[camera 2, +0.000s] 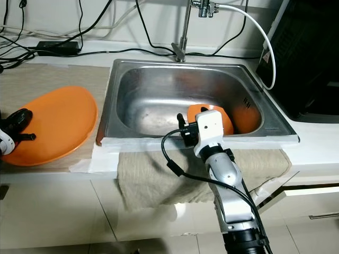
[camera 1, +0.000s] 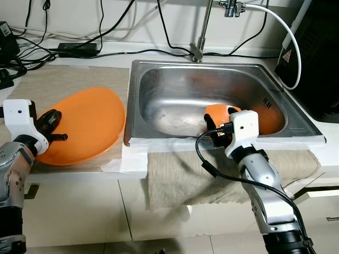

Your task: Kitchen organization

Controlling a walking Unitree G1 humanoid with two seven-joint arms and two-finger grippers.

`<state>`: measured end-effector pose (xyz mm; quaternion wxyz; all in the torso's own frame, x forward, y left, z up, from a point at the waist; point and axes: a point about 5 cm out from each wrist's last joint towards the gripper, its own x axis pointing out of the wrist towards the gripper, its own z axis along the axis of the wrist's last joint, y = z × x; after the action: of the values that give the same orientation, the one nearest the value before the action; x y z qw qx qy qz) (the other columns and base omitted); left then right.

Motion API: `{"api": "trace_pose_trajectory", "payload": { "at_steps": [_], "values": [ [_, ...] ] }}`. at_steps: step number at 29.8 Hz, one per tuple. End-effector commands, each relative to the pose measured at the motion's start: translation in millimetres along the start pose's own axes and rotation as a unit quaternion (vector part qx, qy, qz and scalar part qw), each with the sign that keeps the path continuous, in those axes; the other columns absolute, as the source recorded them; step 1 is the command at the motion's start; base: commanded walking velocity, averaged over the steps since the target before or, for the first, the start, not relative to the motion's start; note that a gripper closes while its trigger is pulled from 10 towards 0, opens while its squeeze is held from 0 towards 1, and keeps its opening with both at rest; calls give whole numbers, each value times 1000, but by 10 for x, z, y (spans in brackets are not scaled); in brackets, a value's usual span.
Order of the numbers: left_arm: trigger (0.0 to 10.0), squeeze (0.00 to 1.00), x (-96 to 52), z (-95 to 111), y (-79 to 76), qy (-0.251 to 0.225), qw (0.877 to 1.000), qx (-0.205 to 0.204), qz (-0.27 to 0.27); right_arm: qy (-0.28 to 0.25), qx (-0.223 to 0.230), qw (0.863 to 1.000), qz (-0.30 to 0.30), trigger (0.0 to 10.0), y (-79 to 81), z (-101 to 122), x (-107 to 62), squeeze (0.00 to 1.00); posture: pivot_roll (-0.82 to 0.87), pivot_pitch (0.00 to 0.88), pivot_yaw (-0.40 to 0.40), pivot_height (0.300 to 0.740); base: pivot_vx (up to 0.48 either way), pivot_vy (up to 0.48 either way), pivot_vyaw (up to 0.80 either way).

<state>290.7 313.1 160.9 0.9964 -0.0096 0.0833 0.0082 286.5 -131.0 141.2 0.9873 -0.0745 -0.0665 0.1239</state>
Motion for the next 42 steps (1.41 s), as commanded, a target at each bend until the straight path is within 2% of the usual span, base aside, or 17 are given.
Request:
{"api": "trace_pose_trajectory", "payload": {
  "at_steps": [1,22,26,34,42],
  "values": [
    [10000,0,-3,-299,-15,67,998,-16,-1,7,1,1000,-10,10000,-38,-31,-9,0,99,18,-70,740,0,0,0],
    [10000,0,-45,-327,74,69,997,-20,15,-14,-7,1000,8,10000,2,33,72,0,116,3,-88,740,0,0,0],
    [10000,0,-77,-349,128,71,997,-17,24,-17,5,1000,16,10000,5,74,113,0,118,0,-93,740,0,0,0],
    [10000,0,-150,-435,250,81,995,-20,49,-22,66,996,64,10000,57,255,251,0,121,0,-101,740,0,0,0],
    [10000,0,-160,-476,258,83,995,-23,51,-25,56,995,76,10000,56,283,285,0,122,0,-102,740,0,0,0]
  ]
}}
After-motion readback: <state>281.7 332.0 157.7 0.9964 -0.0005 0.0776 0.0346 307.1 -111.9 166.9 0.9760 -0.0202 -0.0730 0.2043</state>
